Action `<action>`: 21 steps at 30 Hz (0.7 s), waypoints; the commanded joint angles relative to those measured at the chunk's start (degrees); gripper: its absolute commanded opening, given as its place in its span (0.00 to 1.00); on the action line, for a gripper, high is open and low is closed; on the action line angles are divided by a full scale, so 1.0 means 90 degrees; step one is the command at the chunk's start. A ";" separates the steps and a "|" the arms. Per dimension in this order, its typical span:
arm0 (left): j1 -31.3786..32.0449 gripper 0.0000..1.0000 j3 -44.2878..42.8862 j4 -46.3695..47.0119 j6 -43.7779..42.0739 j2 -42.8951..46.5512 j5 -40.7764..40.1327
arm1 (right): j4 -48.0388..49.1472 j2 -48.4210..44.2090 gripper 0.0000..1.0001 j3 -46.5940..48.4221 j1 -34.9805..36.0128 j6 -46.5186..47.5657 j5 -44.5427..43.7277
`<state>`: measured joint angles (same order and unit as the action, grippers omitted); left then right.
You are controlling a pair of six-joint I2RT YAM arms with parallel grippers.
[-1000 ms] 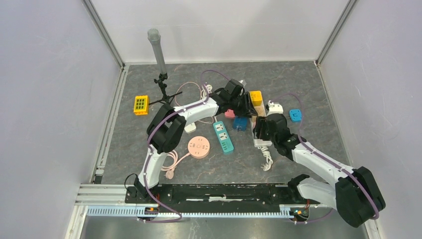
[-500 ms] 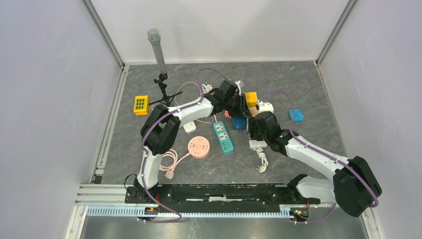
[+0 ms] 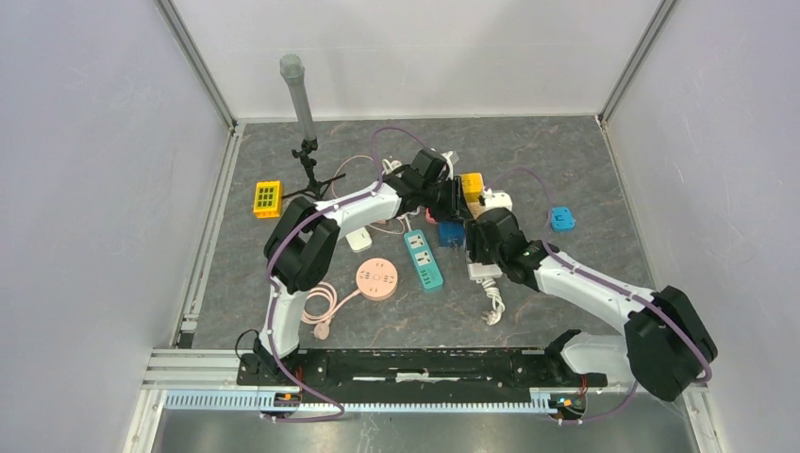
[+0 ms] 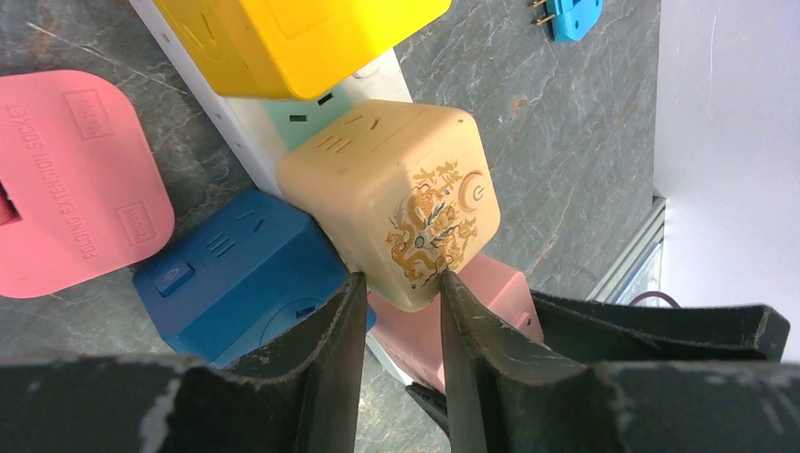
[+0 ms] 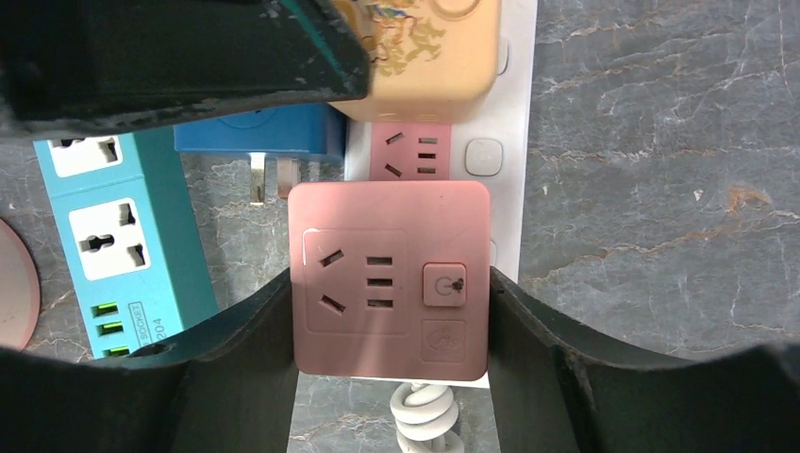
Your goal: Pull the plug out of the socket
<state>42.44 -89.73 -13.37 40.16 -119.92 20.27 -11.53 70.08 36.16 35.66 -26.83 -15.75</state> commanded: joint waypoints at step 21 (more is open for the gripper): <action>-0.0232 0.39 0.0174 -0.1747 -0.1378 -0.0395 -0.0492 | 0.0490 0.0429 0.00 0.1015 0.0550 0.0544 -0.0192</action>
<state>41.10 -90.61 -16.45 34.68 -119.68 21.54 -13.10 72.99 39.59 38.20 -24.73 -17.56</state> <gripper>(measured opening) 0.400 0.667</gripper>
